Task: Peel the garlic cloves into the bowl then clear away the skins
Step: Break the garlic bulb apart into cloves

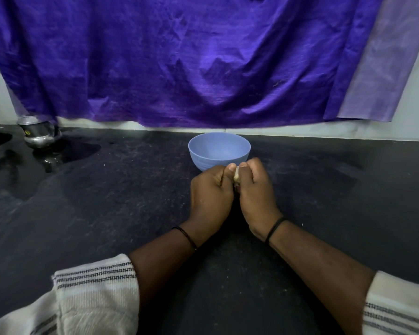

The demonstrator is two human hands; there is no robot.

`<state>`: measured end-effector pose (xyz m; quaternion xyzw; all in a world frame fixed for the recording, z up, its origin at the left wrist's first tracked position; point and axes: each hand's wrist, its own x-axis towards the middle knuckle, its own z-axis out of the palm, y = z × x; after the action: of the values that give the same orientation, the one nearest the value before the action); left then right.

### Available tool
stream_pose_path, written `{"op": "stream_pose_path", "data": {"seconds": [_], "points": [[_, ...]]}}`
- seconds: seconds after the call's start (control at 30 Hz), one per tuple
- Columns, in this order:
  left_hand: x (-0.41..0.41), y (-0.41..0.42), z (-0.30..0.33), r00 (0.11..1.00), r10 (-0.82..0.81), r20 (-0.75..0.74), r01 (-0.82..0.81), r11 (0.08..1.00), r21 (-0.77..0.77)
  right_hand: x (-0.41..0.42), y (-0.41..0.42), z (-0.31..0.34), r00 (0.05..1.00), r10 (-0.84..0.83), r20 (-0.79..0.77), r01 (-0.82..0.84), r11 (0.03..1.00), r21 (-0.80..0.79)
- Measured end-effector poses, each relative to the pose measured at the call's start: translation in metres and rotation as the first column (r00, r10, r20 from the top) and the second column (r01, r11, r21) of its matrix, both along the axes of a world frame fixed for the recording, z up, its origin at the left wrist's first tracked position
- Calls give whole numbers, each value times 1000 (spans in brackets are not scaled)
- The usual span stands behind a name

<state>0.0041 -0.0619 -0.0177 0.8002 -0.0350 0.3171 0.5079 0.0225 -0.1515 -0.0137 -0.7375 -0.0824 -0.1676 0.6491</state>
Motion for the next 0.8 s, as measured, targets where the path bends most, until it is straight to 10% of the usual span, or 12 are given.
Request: {"op": "stream_pose_path", "data": {"seconds": [0.4,0.8], "points": [[3,5,-1,1000,-20,4,19,972,234,-7,-11,14,923,251,-292,-201,961,191],[17,16,4,900,-416,-131,368,886,-284,11,-36,24,856,453,-247,-335,853,400]]}}
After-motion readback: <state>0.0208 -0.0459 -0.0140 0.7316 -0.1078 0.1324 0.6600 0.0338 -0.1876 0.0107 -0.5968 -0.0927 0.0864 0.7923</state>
